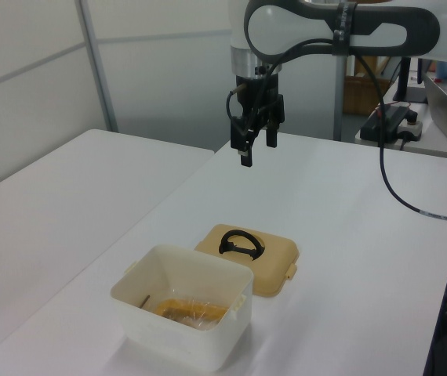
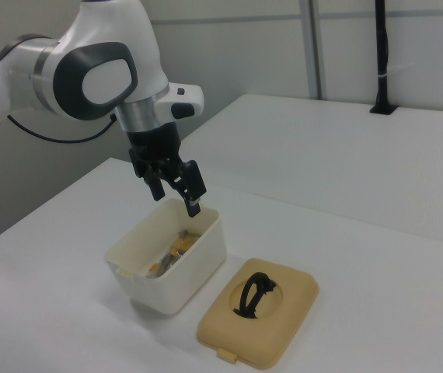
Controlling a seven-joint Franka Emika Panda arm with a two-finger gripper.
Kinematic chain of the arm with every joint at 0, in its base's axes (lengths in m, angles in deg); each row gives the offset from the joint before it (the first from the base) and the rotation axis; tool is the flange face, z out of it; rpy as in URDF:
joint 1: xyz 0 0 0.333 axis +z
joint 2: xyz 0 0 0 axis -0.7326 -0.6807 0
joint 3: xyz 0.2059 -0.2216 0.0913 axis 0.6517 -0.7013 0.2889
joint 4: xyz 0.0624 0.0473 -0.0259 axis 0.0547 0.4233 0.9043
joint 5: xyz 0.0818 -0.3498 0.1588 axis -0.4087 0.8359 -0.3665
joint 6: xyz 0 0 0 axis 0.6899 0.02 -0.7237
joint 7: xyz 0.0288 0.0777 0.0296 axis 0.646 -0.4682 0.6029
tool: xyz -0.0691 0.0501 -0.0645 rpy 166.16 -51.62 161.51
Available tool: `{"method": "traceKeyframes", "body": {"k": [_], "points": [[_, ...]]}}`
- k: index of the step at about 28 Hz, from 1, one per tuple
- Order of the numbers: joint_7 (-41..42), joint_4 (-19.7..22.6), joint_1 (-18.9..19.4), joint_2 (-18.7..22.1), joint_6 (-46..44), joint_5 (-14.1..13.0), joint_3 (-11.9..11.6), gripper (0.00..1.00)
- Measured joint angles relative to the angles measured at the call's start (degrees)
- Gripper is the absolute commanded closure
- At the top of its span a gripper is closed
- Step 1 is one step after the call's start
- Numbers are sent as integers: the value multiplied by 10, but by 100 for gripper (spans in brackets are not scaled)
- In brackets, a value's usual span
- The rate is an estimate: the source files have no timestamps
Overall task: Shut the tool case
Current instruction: 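Lower the gripper onto the black handle of the beige lid and grasp it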
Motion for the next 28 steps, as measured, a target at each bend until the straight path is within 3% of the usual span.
{"method": "traceKeyframes", "body": {"k": [18,28], "points": [[35,7,17,-50,0,1,2,0],[110,49,6,-76,92,34,-4,0]]}}
